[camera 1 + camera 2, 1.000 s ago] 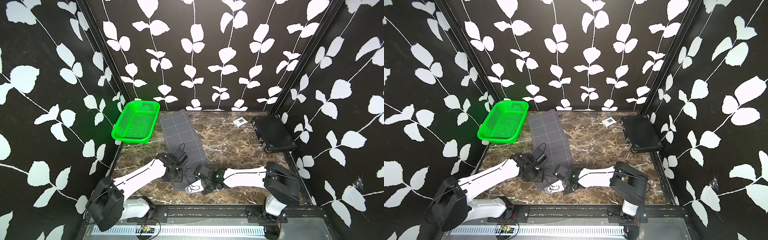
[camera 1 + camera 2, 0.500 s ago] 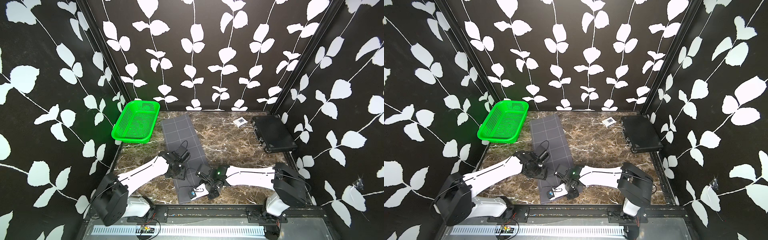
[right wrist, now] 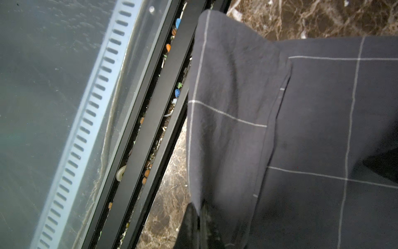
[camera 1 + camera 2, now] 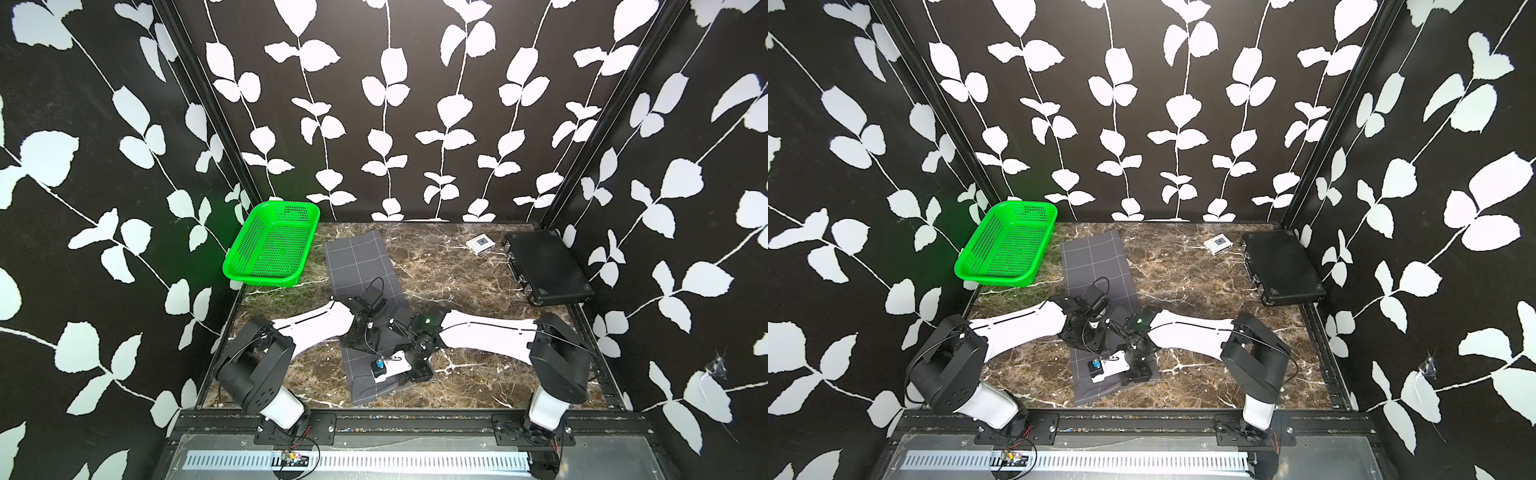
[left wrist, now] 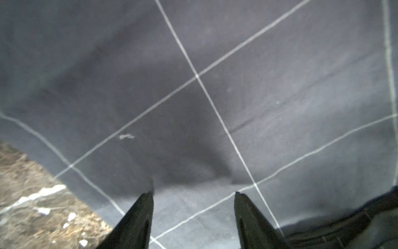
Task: Roll up the pillowcase
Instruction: Roll the pillowcase at the center of the board.
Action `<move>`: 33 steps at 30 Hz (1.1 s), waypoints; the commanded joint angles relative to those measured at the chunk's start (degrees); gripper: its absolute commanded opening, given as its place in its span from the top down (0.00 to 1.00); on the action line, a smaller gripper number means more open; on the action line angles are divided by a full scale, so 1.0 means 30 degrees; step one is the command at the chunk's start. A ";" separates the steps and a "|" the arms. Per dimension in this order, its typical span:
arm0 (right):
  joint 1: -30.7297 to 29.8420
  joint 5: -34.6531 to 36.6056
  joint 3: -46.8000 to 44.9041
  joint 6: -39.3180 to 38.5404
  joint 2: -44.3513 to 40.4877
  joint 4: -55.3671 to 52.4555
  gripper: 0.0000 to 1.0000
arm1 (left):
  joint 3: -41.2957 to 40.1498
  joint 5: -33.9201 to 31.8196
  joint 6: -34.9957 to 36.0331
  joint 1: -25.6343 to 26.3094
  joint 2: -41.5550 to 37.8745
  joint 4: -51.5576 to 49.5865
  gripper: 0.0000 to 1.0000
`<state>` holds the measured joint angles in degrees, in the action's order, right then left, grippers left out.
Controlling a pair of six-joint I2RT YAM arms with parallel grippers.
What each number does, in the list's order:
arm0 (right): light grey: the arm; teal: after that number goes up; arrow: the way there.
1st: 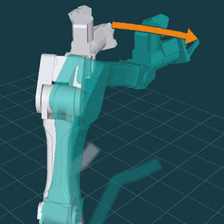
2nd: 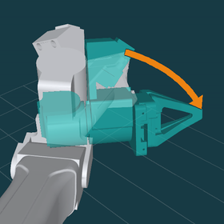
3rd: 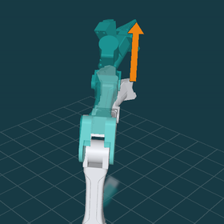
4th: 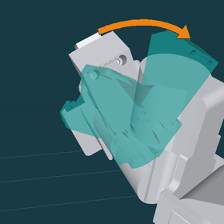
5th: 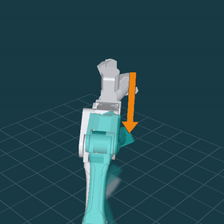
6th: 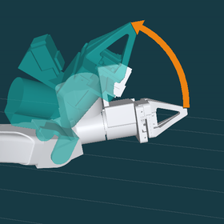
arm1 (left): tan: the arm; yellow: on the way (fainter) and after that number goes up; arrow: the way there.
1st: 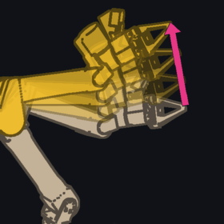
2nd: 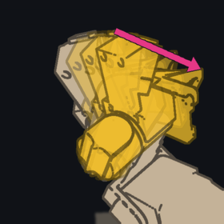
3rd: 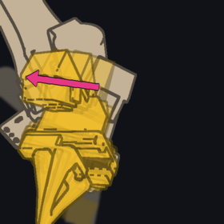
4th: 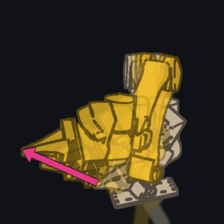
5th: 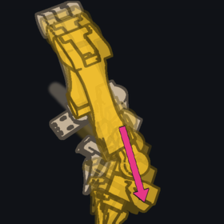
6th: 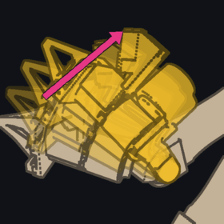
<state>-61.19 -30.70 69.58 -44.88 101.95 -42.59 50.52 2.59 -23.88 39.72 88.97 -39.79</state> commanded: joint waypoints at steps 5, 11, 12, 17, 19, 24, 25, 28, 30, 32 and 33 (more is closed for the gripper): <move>0.0697 -0.0900 0.1737 -0.0402 0.0773 0.0096 0.95 | 0.0759 0.0457 0.0836 -0.1333 -0.0977 -0.0963 0.39; 0.0998 -0.0702 0.1730 -0.0464 0.1241 0.0997 0.93 | 0.1367 -0.0274 0.1159 -0.2808 -0.2037 -0.2329 0.39; 0.1051 -0.0772 0.1738 -0.0396 0.1287 0.1218 0.94 | 0.1408 -0.0201 0.1210 -0.3046 -0.2127 -0.2325 0.39; 0.1454 -0.1082 0.1734 0.0092 0.1518 0.2302 0.94 | 0.2750 -0.1284 0.1772 -0.4055 -0.2391 -0.4018 0.39; 0.1605 -0.1360 0.2467 0.0195 0.1768 0.2459 0.95 | 0.3173 -0.1776 0.1871 -0.4445 -0.2762 -0.4598 0.39; 0.2045 -0.1828 0.2796 0.0195 0.2708 0.2652 0.96 | 0.3696 -0.2332 0.1747 -0.5036 -0.3331 -0.5986 0.39; 0.2170 -0.1931 0.2917 0.0222 0.2924 0.2718 0.96 | 0.3723 -0.2392 0.1669 -0.5053 -0.3384 -0.6329 0.39; 0.2501 -0.2148 0.3323 0.0268 0.3367 0.2968 0.96 | 0.3704 -0.2463 0.1359 -0.5098 -0.3759 -0.7067 0.39; 0.2751 -0.2327 0.3634 0.0305 0.3615 0.3065 0.96 | 0.3556 -0.2312 0.1086 -0.5095 -0.4132 -0.7246 0.39; 0.2948 -0.2578 0.3958 0.0368 0.3890 0.3191 0.96 | 0.3380 -0.2371 0.0875 -0.5101 -0.4423 -0.7480 0.39; 0.3033 -0.2696 0.4072 0.0395 0.4015 0.3258 0.96 | 0.3389 -0.2419 0.0808 -0.5085 -0.4510 -0.7642 0.39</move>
<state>-52.95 -36.49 78.85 -44.31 113.14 -34.26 60.80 -3.90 -20.21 24.64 77.87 -58.96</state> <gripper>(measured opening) 0.046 0.610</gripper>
